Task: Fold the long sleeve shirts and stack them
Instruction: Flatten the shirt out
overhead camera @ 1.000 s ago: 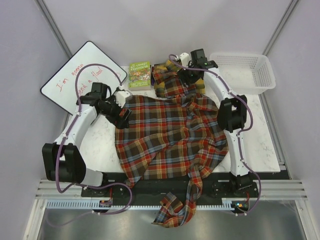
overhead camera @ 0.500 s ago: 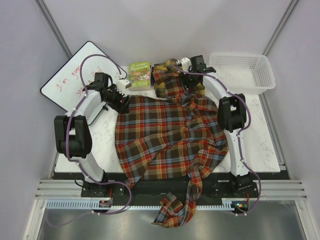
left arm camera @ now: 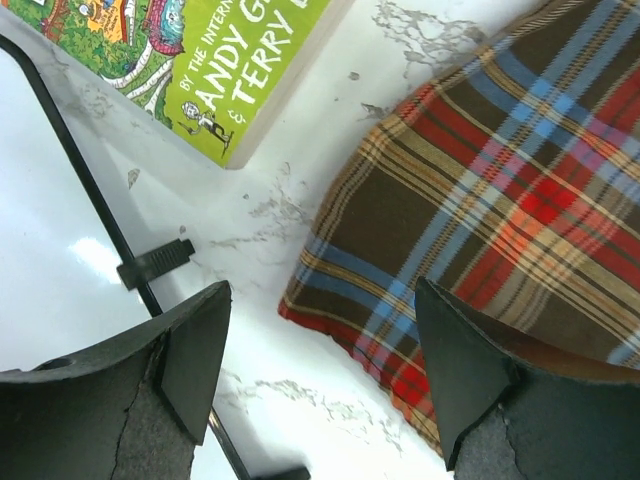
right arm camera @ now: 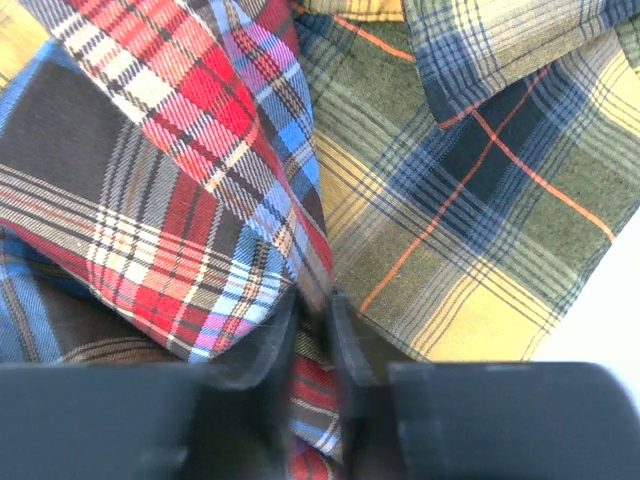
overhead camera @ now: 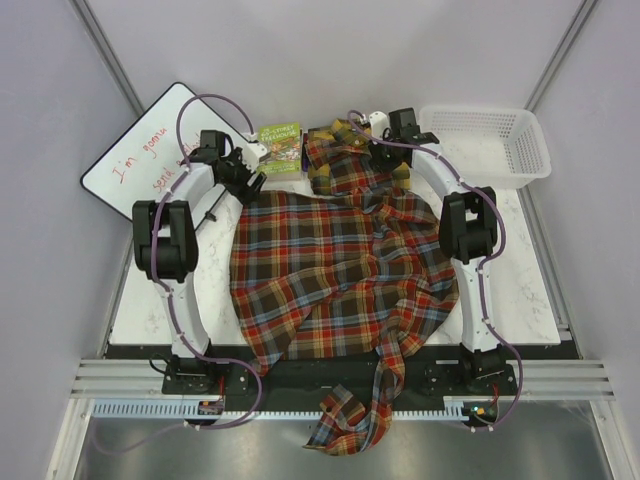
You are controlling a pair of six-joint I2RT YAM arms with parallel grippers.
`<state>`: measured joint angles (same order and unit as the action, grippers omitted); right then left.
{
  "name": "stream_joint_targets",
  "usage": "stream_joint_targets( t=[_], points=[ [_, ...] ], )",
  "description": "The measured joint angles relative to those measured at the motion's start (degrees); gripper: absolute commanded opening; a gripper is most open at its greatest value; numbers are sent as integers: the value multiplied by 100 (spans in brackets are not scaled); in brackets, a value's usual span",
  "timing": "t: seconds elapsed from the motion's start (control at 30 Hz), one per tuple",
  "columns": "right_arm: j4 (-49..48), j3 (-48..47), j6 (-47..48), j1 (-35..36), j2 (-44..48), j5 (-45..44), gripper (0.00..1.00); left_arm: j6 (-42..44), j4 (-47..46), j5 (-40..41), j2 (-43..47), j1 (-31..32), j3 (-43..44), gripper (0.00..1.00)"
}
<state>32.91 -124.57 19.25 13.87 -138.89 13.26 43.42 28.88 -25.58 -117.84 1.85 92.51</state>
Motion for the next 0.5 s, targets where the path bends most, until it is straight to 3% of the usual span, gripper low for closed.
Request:
stream_joint_targets(
  t=[0.07, 0.1, 0.23, 0.5],
  points=[
    [-2, 0, 17, 0, 17, 26, 1, 42, -17, 0, -164, 0, 111, 81],
    [-7, 0, 15, 0, 28, 46, 0, 52, -17, 0, -234, 0, 168, 81],
    [-24, 0, -22, 0, 81, 109, 0, 125, -28, -4, -398, 0, 348, 80],
    [-153, -2, -87, -15, 433, 155, 0, 428, 144, -28, -595, 0, 623, 61]
  ],
)
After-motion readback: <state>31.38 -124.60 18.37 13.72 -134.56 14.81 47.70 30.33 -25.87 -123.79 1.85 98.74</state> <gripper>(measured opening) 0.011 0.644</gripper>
